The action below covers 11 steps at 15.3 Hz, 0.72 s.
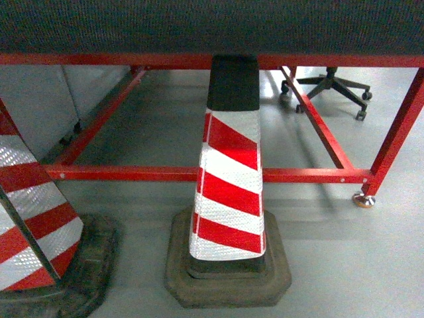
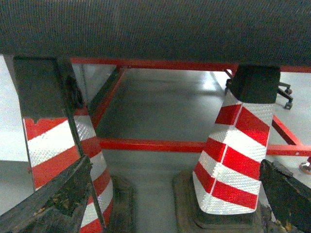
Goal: Sort blue parts and orange caps into right shelf containers
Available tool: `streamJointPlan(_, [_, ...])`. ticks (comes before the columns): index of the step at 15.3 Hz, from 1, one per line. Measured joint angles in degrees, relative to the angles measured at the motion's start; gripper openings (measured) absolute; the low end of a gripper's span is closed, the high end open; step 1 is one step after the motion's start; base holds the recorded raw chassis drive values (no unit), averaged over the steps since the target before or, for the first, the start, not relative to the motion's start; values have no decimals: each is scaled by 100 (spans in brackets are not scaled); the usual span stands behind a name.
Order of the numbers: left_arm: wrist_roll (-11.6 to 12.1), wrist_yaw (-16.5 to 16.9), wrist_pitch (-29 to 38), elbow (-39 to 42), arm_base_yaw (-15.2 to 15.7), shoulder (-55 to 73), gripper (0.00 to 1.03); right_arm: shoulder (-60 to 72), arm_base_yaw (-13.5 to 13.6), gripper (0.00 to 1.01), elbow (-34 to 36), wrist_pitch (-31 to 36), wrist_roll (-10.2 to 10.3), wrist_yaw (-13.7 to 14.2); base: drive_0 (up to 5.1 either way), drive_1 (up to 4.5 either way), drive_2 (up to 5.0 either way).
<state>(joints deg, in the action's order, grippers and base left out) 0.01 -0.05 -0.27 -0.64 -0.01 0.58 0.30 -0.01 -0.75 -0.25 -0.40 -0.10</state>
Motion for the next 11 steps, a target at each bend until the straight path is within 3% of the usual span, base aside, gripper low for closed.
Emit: streamJointPlan(11, [-2,-2,4,0,0,0,98,0,0,98,0,-4,42,7,0,0,0])
